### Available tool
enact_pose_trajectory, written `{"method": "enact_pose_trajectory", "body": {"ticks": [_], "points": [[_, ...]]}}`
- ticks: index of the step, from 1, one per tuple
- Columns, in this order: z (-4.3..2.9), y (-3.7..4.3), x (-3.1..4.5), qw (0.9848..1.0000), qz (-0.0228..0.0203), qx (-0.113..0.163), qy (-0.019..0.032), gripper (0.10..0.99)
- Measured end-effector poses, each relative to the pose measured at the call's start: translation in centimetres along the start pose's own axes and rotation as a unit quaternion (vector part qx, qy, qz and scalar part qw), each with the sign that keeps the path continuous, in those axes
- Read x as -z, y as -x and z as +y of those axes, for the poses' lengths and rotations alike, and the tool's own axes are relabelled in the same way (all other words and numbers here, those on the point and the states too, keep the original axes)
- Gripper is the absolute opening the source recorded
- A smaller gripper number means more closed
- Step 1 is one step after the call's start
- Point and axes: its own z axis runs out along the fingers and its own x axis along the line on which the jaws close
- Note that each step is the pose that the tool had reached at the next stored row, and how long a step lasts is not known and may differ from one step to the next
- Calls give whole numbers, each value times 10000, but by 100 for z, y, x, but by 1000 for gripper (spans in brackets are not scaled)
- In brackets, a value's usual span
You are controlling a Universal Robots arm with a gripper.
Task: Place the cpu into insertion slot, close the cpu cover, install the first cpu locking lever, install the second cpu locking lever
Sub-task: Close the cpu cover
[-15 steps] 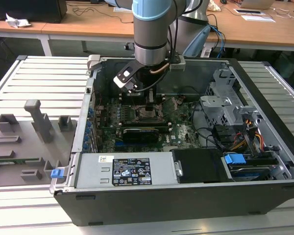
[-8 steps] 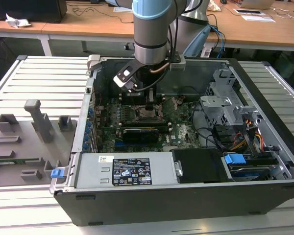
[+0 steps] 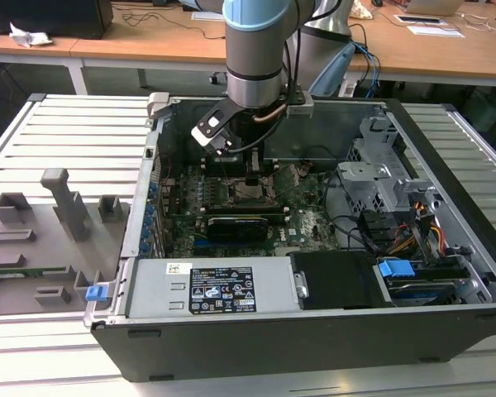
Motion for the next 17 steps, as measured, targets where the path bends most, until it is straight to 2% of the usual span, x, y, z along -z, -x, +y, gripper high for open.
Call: {"method": "enact_pose_trajectory", "body": {"ticks": [6,11,17], "points": [[4,-1,54,10000,0,0,0,106],[13,-5,199,10000,0,-1,0,106],[19,-7,282,10000,-1,-2,0,106]]}}
